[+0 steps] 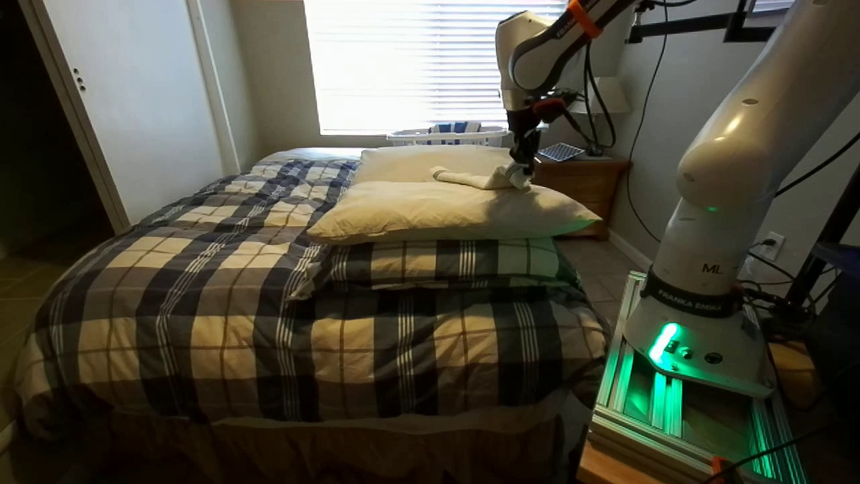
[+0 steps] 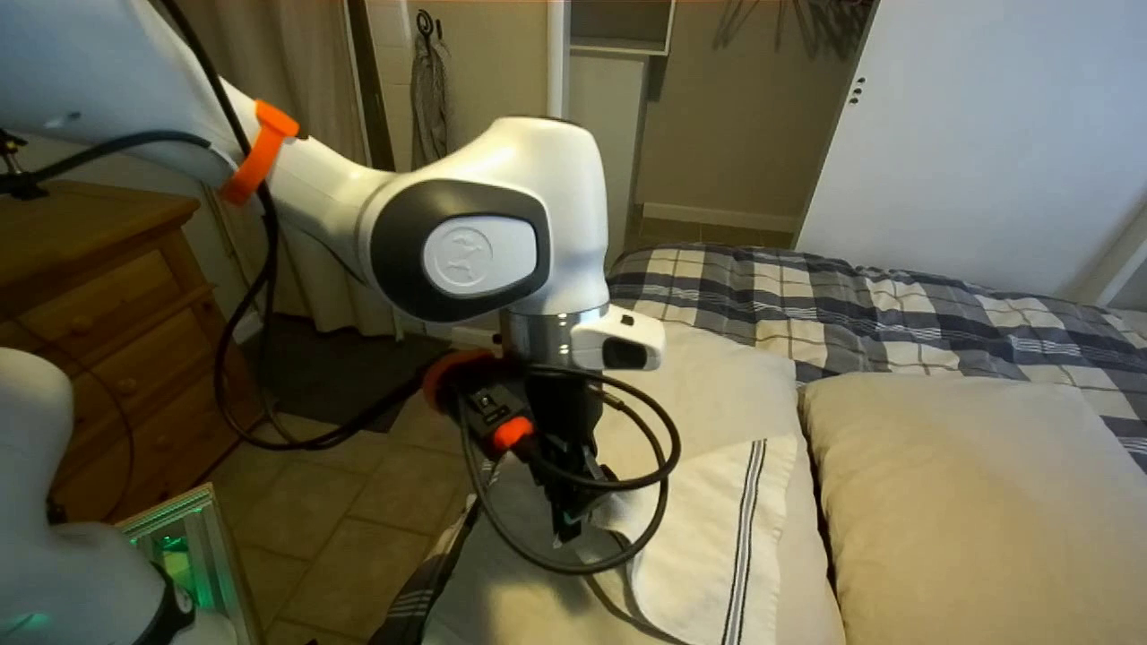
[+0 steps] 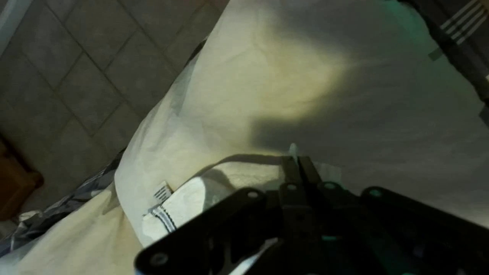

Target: Fold the white tea towel in a triangular formation

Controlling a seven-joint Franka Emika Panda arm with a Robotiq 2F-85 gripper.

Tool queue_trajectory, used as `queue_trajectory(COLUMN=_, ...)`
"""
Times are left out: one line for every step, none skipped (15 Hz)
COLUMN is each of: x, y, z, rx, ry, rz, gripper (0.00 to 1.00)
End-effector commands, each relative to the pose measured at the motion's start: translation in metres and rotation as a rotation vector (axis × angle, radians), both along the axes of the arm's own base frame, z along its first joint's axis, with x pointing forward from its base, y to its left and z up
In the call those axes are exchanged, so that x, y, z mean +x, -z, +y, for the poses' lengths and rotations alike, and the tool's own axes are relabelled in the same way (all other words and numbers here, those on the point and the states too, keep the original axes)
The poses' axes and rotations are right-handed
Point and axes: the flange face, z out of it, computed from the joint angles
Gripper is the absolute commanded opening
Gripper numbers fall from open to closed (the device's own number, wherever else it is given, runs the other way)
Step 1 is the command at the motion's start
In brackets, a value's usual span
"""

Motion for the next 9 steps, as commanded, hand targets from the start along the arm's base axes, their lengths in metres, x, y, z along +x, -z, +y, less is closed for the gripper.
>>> queue_trajectory(x=-0.001, y=-0.032, z=-0.011, rx=-0.037, ry=-0.005, rz=-0.052, gripper=0.01)
queue_trajectory(x=0.001, y=-0.038, z=-0.014, rx=-0.04, ry=-0.004, rz=-0.062, gripper=0.01)
queue_trajectory(x=0.003, y=-0.043, z=-0.018, rx=-0.049, ry=-0.002, rz=-0.08, gripper=0.01)
queue_trajectory(x=0.006, y=-0.048, z=-0.021, rx=-0.079, ry=-0.012, rz=-0.114, gripper=0.01)
queue_trajectory(x=0.01, y=-0.053, z=-0.023, rx=-0.106, ry=-0.033, rz=-0.14, gripper=0.01)
queue_trajectory(x=0.014, y=-0.057, z=-0.025, rx=-0.134, ry=-0.054, rz=-0.17, gripper=0.01)
queue_trajectory(x=0.018, y=-0.061, z=-0.028, rx=-0.155, ry=-0.072, rz=-0.197, gripper=0.01)
queue_trajectory(x=0.021, y=-0.066, z=-0.03, rx=-0.176, ry=-0.096, rz=-0.233, gripper=0.01)
queue_trajectory(x=0.025, y=-0.068, z=-0.033, rx=-0.194, ry=-0.114, rz=-0.265, gripper=0.01)
